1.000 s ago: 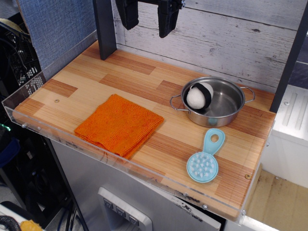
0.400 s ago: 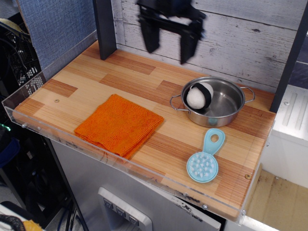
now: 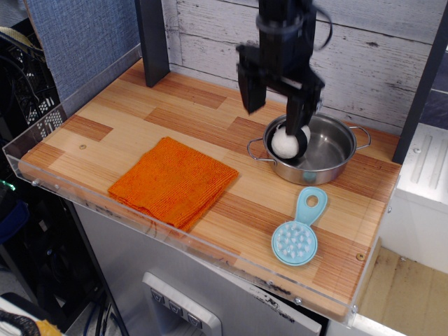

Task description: Move sushi to left of towel

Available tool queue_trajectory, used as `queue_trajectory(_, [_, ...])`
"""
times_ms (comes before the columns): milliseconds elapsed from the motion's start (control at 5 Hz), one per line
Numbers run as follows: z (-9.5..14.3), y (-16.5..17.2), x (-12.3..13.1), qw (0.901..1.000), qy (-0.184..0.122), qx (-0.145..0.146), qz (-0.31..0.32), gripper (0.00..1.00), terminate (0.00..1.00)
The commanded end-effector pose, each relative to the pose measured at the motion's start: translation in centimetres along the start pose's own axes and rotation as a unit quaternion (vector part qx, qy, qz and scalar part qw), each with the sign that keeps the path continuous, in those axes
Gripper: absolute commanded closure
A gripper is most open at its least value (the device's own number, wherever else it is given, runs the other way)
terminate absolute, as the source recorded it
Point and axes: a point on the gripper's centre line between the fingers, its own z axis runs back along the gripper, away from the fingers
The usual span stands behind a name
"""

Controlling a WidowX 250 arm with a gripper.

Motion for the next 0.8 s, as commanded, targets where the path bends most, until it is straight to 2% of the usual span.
queue_trajectory(0, [-1.0,0.2,3.3,0.9995,-0.02,0.004,0.023,0.0,0.0])
queue_trajectory(200, [-1.2,-0.5,4.2,0.9994,-0.026,0.006,0.023,0.0,0.0])
queue_trajectory(400, [-0.3,-1.5,4.9,0.999,-0.037,0.022,0.009,0.0,0.0])
queue_trajectory(600, [2.1,-1.3,5.2,0.9971,-0.071,0.023,0.015,0.0,0.0])
